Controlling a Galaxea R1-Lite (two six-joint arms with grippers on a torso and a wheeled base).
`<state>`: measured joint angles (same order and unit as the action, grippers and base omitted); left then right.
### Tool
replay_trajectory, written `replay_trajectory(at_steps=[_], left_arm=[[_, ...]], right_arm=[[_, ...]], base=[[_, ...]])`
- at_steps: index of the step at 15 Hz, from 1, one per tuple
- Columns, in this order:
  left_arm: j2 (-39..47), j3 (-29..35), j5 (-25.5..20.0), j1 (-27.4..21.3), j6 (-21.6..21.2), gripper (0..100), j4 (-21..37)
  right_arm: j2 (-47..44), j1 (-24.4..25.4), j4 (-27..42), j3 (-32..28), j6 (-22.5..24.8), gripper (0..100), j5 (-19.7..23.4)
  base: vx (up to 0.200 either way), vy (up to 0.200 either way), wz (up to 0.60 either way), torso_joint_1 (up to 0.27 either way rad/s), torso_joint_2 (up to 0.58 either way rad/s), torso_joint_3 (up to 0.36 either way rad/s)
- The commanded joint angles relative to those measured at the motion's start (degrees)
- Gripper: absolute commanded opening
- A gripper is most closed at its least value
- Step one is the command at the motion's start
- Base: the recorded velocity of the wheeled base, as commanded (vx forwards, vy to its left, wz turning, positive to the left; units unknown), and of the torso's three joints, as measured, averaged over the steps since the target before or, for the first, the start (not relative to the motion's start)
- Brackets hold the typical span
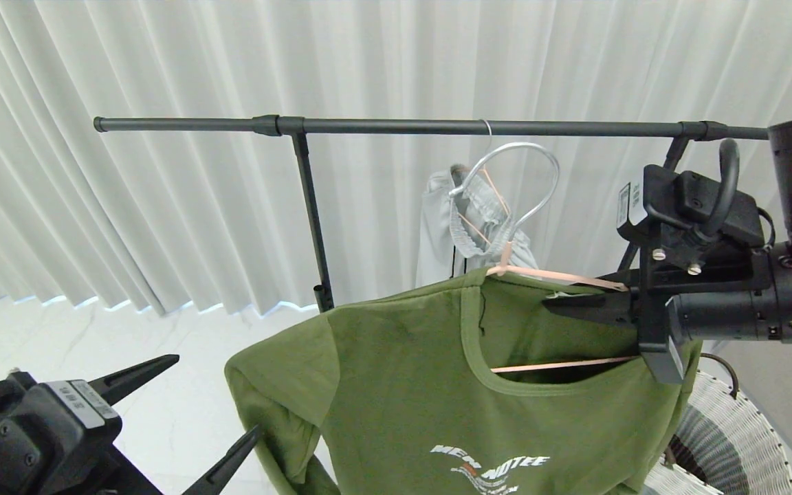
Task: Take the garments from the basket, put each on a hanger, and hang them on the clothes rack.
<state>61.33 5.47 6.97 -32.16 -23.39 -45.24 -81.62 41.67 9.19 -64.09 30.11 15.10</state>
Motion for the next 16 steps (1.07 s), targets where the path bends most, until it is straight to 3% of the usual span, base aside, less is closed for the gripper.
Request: replay_trajectory(at_steps=[1, 4, 5, 8, 13, 16], left_arm=[[3.4, 0.5, 0.0, 1.1, 2.0, 100, 0.0], [4.9, 1.2, -3.4, 1.1, 2.0, 100, 0.0], [5.0, 1.2, -4.4, 1.1, 1.9, 0, 0.0], [5.7, 0.5, -4.2, 2.6, 1.9, 0, 0.0], [5.6, -1.5, -4.2, 18.1, 1.4, 0, 0.1], [5.6, -1.7, -4.2, 21.5, 1.4, 0, 0.1]], right_arm=[[0.6, 0.1, -0.1, 0.0, 0.4, 0, 0.0], [0.5, 0.4, -0.1, 0.0, 0.5, 0, 0.0], [0.5, 0.5, -0.1, 0.0, 0.6, 0, 0.0], [0.7, 0.3, -0.1, 0.0, 0.5, 0, -0.3], [1.5, -1.2, 0.0, -0.1, 0.3, 0, -1.7], [1.5, -1.9, 0.0, -0.2, 0.3, 0, -1.7]], base=[[0.000, 0.000, 0.00, 0.000, 0.00, 0.000], [0.000, 0.000, 0.00, 0.000, 0.00, 0.000], [0.000, 0.000, 0.00, 0.000, 0.00, 0.000], [0.000, 0.000, 0.00, 0.000, 0.00, 0.000], [0.000, 0.000, 0.00, 0.000, 0.00, 0.000], [0.000, 0.000, 0.00, 0.000, 0.00, 0.000]])
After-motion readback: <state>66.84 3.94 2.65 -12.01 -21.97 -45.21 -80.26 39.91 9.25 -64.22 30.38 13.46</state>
